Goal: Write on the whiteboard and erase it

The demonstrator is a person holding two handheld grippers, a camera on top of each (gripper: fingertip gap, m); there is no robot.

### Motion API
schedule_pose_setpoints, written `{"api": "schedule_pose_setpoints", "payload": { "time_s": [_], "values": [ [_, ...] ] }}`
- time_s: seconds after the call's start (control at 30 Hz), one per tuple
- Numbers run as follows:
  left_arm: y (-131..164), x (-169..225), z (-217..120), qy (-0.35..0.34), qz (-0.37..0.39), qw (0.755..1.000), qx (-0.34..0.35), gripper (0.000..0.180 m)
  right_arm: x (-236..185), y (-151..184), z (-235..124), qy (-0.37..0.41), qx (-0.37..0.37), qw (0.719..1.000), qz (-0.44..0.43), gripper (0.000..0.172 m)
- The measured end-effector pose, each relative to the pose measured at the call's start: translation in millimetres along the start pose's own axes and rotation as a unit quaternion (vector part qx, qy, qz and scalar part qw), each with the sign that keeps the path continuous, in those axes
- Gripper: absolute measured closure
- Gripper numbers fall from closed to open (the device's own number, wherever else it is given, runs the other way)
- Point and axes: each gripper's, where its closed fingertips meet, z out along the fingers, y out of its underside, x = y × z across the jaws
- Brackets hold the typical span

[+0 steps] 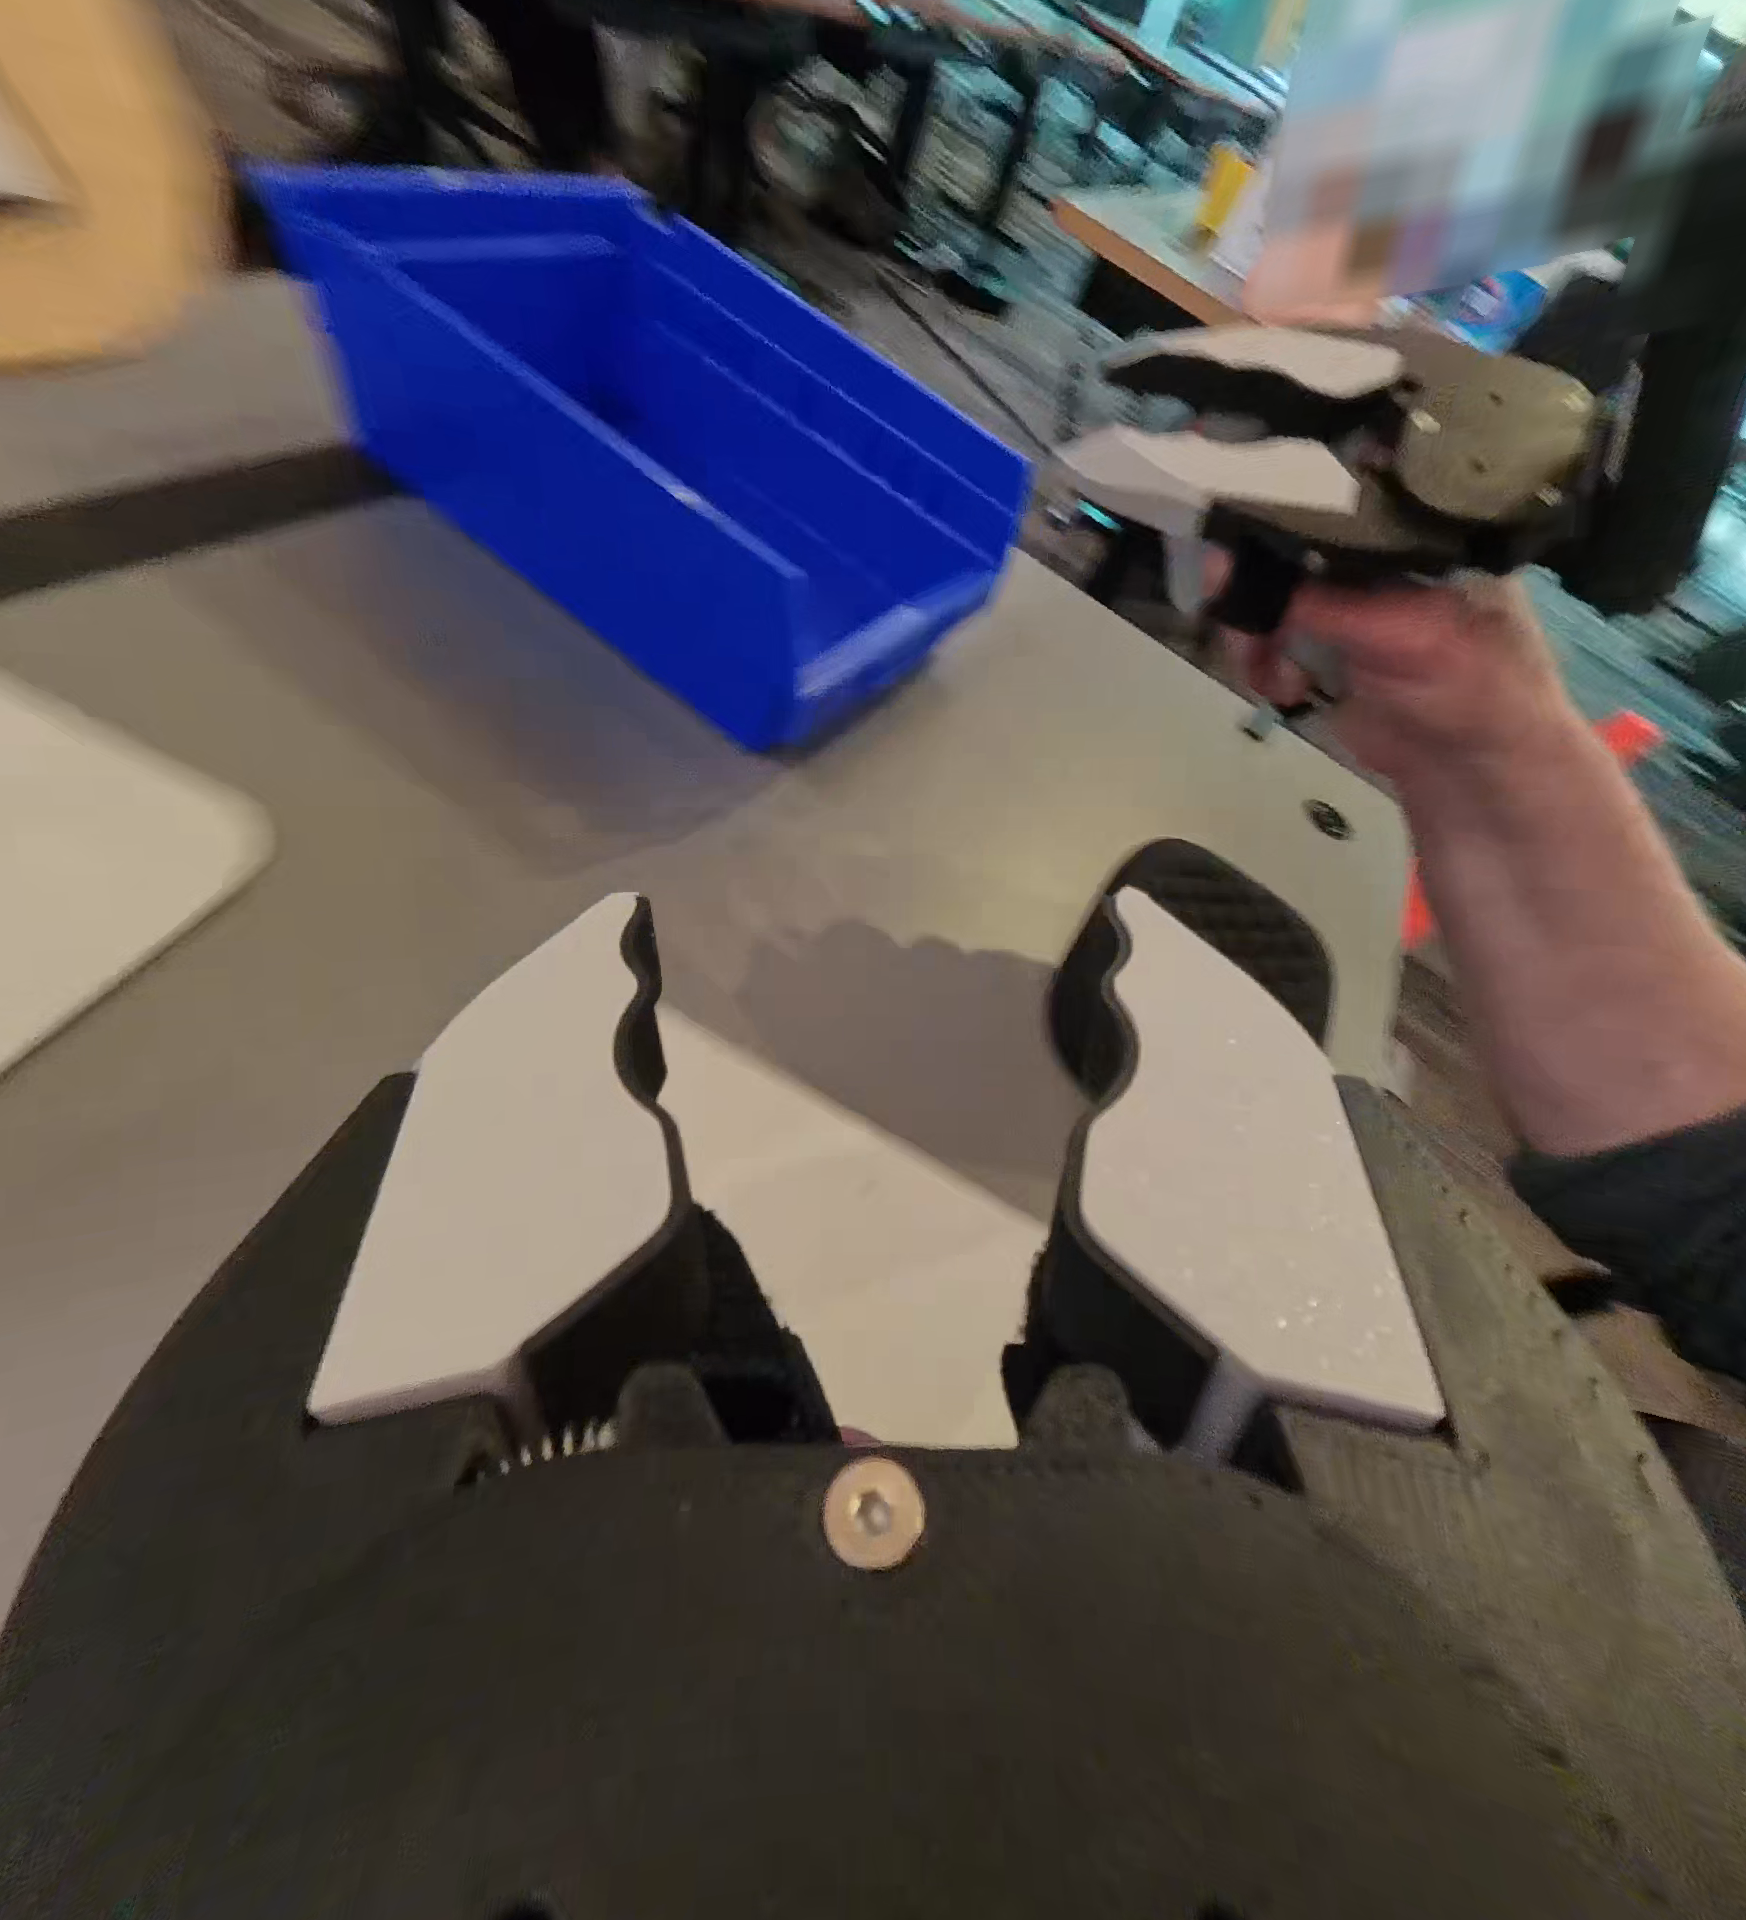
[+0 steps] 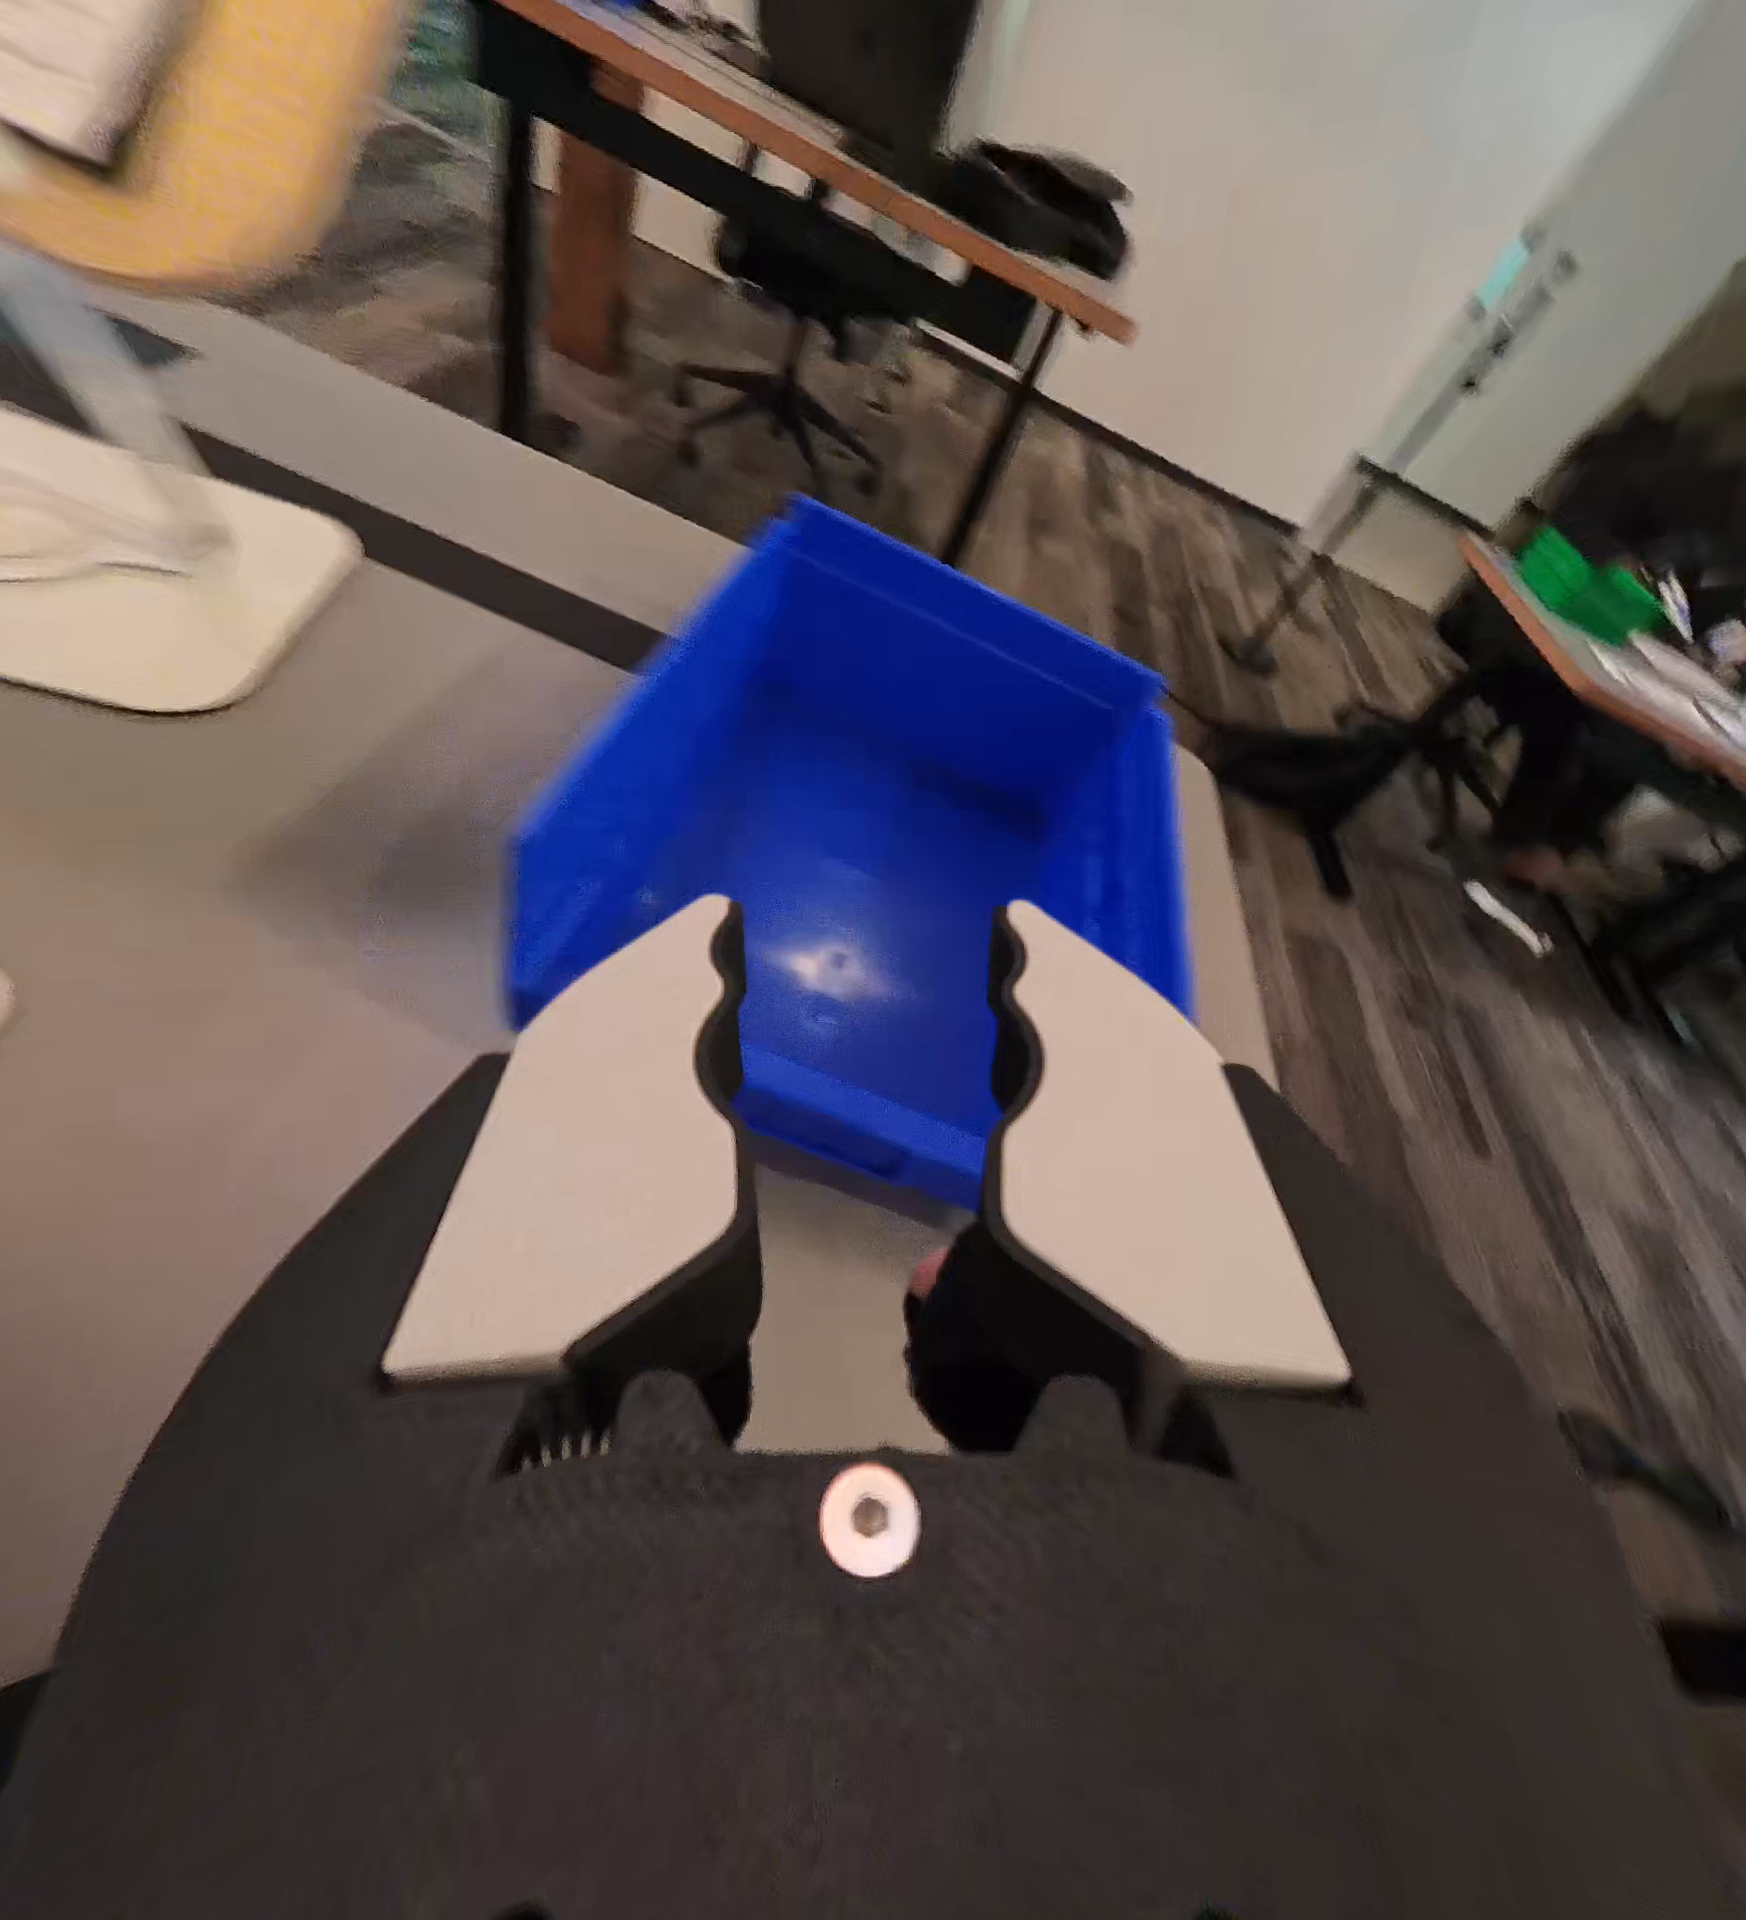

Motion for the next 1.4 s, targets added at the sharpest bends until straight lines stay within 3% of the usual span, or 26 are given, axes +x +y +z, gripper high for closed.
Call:
{"api": "schedule_pose_setpoints", "payload": {
  "time_s": [0.13,0.27,0.33,0.4,0.5,0.6,0.7,0.9,1.2,1.4],
  "values": [
    [17,-86,-145,-0.210,-0.013,0.976,0.064,0.100,-88,-28,-5,-0.092,0.030,0.994,-0.049,0.126],
    [67,-173,-313,-0.446,-0.042,0.891,0.076,0.101,-140,-35,0,-0.125,0.047,0.987,-0.094,0.128],
    [96,-196,-367,-0.502,-0.054,0.861,0.069,0.113,-151,-31,8,-0.138,0.038,0.986,-0.091,0.128],
    [122,-218,-395,-0.531,-0.083,0.842,0.049,0.110,-155,-27,17,-0.143,0.034,0.985,-0.085,0.129],
    [149,-246,-409,-0.541,-0.126,0.831,0.042,0.110,-153,-16,32,-0.136,0.023,0.988,-0.077,0.131],
    [167,-266,-395,-0.507,-0.171,0.844,0.035,0.136,-154,-5,38,-0.142,0.009,0.988,-0.061,0.131],
    [173,-278,-381,-0.484,-0.181,0.856,0.029,0.159,-151,2,42,-0.133,0.003,0.989,-0.066,0.132],
    [170,-305,-396,-0.516,-0.167,0.840,0.008,0.175,-143,10,47,-0.122,0.002,0.990,-0.064,0.136],
    [155,-357,-412,-0.501,-0.202,0.840,0.042,0.176,-138,26,53,-0.123,-0.014,0.990,-0.062,0.136],
    [143,-393,-419,-0.505,-0.175,0.845,0.028,0.176,-135,32,56,-0.127,-0.025,0.990,-0.060,0.136]
  ]
}}
